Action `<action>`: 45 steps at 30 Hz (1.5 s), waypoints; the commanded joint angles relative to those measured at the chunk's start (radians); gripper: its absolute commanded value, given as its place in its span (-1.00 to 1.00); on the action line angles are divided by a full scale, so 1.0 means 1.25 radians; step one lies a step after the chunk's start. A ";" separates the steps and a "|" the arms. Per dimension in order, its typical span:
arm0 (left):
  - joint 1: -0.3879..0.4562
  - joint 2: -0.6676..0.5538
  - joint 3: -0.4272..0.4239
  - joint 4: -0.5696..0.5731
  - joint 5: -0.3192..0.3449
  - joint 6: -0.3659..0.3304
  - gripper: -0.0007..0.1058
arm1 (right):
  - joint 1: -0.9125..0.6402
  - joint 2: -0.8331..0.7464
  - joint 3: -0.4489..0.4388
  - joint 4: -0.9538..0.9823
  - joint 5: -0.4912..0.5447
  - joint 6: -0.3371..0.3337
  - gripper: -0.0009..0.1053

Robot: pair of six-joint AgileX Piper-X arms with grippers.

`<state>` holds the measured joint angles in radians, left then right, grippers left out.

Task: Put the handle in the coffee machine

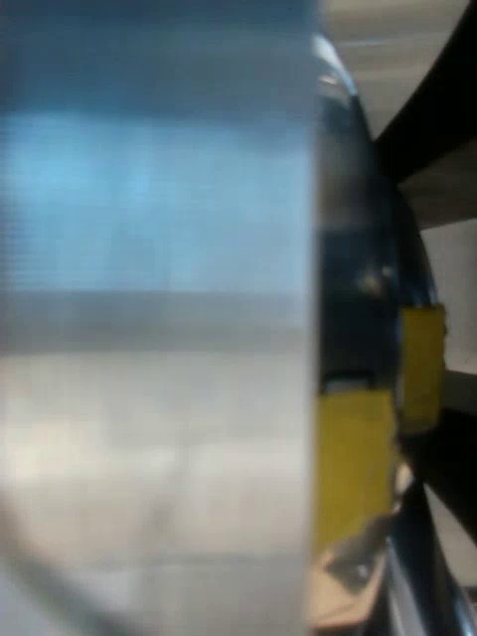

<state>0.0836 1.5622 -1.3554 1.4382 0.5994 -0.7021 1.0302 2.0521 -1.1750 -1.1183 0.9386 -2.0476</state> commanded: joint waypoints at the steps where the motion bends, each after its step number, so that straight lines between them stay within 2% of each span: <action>1: -0.012 -0.027 -0.007 0.008 0.043 -0.033 -0.98 | -0.003 -0.037 -0.022 -0.098 -0.007 0.001 -0.28; 3: -0.012 -0.042 0.012 0.002 0.060 -0.044 -0.98 | -0.003 -0.037 -0.022 -0.098 -0.007 0.001 -0.28; 10: -0.013 -0.077 0.106 -0.045 0.060 -0.065 -0.98 | -0.003 -0.037 -0.022 -0.098 -0.007 0.001 -0.28; 17: -0.015 -0.154 0.188 -0.070 0.115 -0.088 -0.98 | -0.003 -0.037 -0.022 -0.098 -0.007 0.001 -0.28; 22: -0.021 -0.206 0.244 -0.134 0.113 -0.131 -0.98 | -0.003 -0.044 -0.022 -0.095 -0.007 0.001 -0.28; 25: -0.046 -0.222 0.280 -0.147 0.109 -0.138 -0.98 | 0.000 -0.052 -0.022 -0.092 0.014 -0.003 -0.28; 28: -0.090 -0.234 0.304 -0.147 0.109 -0.147 -0.98 | 0.005 -0.062 -0.020 -0.076 0.058 -0.057 -0.28; 31: -0.136 -0.247 0.312 -0.180 0.102 -0.191 -0.98 | 0.018 -0.080 -0.007 -0.055 0.098 -0.070 -0.28; 33: -0.159 -0.259 0.312 -0.215 0.087 -0.236 -0.98 | 0.029 -0.109 0.019 -0.015 0.096 -0.045 -0.28; 37: -0.179 -0.282 0.312 -0.243 0.088 -0.272 -0.98 | 0.033 -0.168 0.069 0.095 0.085 0.014 -0.28; 45: -0.183 -0.329 0.314 -0.307 0.082 -0.386 -0.98 | 0.035 -0.328 0.184 0.371 -0.036 0.147 -0.28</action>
<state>-0.1252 1.1717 -0.9534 1.0756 0.5985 -1.1467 1.0744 1.6789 -0.9562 -0.6858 0.9165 -1.9016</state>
